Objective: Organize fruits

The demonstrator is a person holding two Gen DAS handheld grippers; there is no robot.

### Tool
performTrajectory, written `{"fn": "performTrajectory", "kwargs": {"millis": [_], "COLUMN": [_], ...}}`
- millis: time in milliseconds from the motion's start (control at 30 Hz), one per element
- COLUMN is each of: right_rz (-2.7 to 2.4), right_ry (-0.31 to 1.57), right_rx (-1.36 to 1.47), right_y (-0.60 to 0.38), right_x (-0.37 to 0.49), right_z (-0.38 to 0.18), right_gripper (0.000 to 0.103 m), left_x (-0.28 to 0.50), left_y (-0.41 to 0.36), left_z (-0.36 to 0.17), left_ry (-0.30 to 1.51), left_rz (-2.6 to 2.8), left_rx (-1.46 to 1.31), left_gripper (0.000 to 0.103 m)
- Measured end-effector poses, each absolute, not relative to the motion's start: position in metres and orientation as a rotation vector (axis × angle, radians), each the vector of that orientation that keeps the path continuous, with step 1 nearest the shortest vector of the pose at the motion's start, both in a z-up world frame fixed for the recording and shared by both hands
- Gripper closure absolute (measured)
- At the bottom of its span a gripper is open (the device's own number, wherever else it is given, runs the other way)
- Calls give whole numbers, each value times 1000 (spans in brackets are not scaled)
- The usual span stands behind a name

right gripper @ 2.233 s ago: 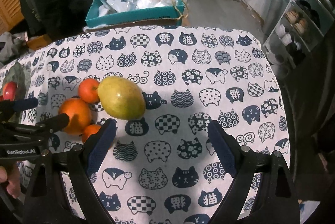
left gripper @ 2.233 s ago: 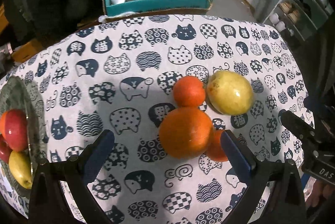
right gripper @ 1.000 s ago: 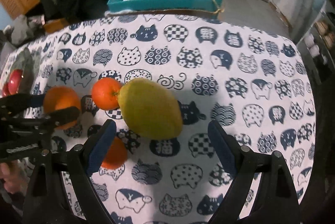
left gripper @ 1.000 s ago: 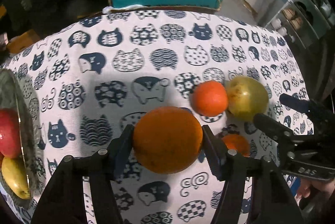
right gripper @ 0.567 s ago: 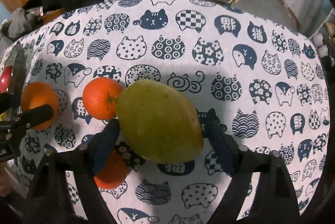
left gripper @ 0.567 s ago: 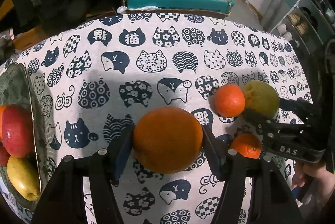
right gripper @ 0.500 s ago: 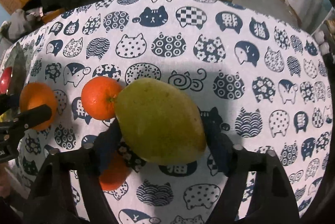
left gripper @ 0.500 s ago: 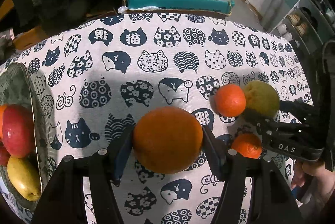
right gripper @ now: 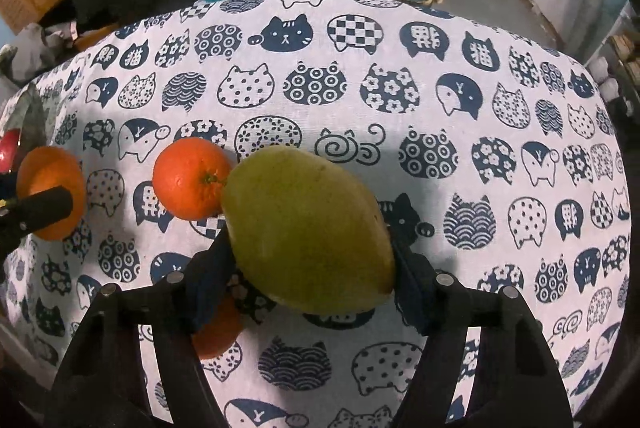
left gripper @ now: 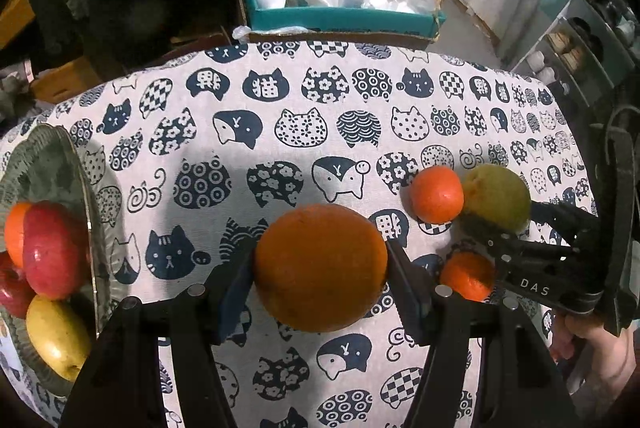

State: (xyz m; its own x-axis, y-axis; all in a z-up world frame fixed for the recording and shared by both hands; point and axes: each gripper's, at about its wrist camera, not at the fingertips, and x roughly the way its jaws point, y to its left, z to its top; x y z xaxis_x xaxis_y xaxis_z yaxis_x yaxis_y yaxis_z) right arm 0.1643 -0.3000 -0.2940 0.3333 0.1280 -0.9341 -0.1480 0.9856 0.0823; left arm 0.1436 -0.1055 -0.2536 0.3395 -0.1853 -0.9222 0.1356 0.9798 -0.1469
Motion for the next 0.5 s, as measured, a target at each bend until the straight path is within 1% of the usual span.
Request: {"fn": "performTrajectory", "kwargs": {"millis": [233,500], "right_rz": [165,157], "right_ry": [1177,1173], "right_rx": [6,4], "right_y": [-303,-303], "right_x": [149,140], "right_z": [-281,-277], "right_gripper": [32,32], "left_x": [137,131], "left_y": [-105,-105], "left_z": [-241,-230], "left_ry": [1176,1157], "left_rz": [-210,-214], "left_rx": [-40,-39], "left_gripper": [38,38]}}
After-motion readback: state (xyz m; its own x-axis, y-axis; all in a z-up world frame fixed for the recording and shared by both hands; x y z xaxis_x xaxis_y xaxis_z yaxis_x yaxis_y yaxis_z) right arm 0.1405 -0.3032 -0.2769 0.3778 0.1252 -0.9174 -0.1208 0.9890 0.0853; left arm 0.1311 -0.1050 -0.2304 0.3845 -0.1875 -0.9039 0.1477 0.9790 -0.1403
